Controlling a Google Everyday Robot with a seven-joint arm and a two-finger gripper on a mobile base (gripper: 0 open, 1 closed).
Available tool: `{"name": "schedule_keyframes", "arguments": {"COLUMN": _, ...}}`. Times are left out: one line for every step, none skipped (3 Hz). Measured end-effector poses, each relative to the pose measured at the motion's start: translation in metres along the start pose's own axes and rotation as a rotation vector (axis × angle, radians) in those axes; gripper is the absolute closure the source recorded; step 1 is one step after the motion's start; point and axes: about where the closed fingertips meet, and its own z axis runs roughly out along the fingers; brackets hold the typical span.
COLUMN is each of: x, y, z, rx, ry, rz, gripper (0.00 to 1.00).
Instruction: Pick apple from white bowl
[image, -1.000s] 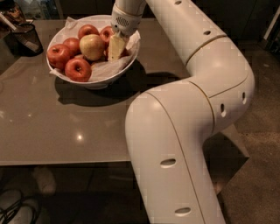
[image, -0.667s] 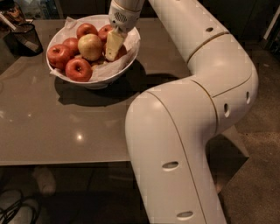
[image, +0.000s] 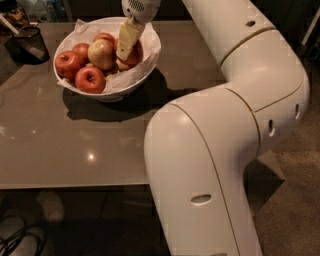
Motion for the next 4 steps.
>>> {"name": "schedule_keyframes", "arguments": {"x": -0.003, "y": 0.002, "z": -0.01, "rx": 0.01, "ry": -0.008, "rz": 0.002, "gripper": 1.0}}
{"name": "schedule_keyframes", "arguments": {"x": -0.008, "y": 0.009, "z": -0.023, "rx": 0.017, "ry": -0.021, "rz": -0.018, "gripper": 1.0}}
{"name": "schedule_keyframes", "arguments": {"x": -0.014, "y": 0.021, "z": -0.04, "rx": 0.007, "ry": -0.052, "rz": -0.06, "gripper": 1.0}}
{"name": "schedule_keyframes", "arguments": {"x": -0.019, "y": 0.037, "z": -0.051, "rx": -0.019, "ry": -0.081, "rz": -0.112, "gripper": 1.0}}
